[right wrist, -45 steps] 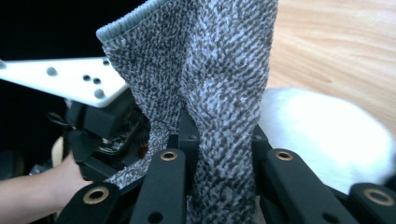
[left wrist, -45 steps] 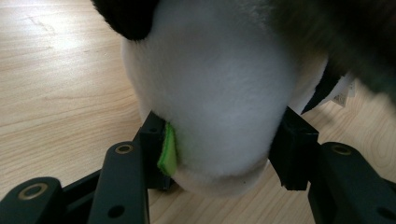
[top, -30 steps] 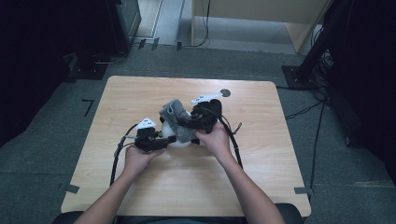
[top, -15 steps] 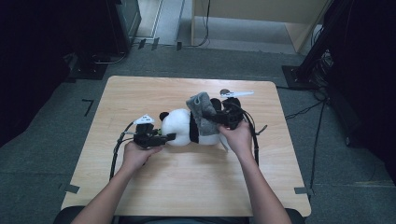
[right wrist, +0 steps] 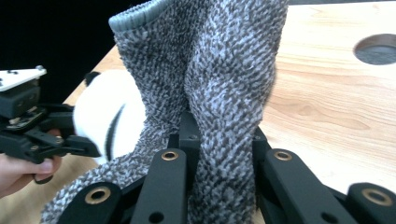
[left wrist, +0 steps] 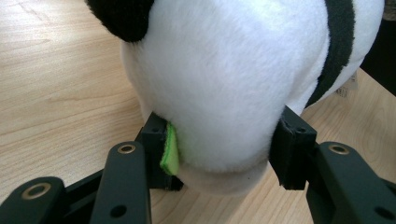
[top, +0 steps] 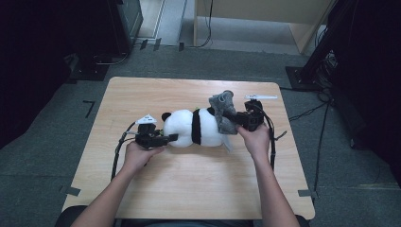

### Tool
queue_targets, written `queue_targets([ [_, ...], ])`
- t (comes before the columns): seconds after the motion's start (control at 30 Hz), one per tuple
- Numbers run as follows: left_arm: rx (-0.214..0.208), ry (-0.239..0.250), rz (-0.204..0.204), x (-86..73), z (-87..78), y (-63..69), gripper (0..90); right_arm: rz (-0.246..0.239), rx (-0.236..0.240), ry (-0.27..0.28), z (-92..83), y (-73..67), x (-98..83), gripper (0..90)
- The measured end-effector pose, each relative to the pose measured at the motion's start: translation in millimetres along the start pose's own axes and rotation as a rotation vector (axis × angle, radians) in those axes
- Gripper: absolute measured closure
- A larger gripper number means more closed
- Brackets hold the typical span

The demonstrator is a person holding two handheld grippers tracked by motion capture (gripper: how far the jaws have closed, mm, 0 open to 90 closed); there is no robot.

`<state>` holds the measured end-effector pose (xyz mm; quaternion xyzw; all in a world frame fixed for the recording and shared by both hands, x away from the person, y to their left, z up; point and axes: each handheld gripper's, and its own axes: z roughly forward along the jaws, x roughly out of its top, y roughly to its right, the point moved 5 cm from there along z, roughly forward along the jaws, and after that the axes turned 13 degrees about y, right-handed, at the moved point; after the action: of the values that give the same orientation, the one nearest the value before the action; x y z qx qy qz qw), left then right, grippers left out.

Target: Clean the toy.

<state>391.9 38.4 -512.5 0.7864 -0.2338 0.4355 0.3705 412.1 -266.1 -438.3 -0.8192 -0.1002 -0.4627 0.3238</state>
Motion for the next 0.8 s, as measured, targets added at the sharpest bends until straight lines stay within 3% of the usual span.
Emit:
queue_targets([
  [0.13, -0.004, 0.000, -0.005, -0.3, -0.1, -1.7, 49.5, 0.009, -0.037, -0.007, 0.1, 15.4, -5.8, 77.8],
  [0.23, -0.009, -0.009, -0.002, 0.4, -0.1, -2.2, 49.5, 0.046, 0.000, 0.002, 1.8, 20.8, -8.9, 77.9],
  [0.3, -0.013, -0.006, -0.005, 0.2, 0.1, -2.7, 49.5, 0.039, -0.009, -0.003, 3.1, 22.1, -10.2, 78.0],
  [0.53, -0.019, -0.001, -0.004, -0.2, 0.2, -3.0, 49.6, 0.031, -0.066, -0.059, 9.9, 34.5, -21.2, 77.9],
  [0.8, -0.024, 0.004, -0.001, 0.5, -0.2, -0.2, 53.7, 0.056, -0.085, -0.113, 17.7, 44.5, -33.1, 77.8],
])
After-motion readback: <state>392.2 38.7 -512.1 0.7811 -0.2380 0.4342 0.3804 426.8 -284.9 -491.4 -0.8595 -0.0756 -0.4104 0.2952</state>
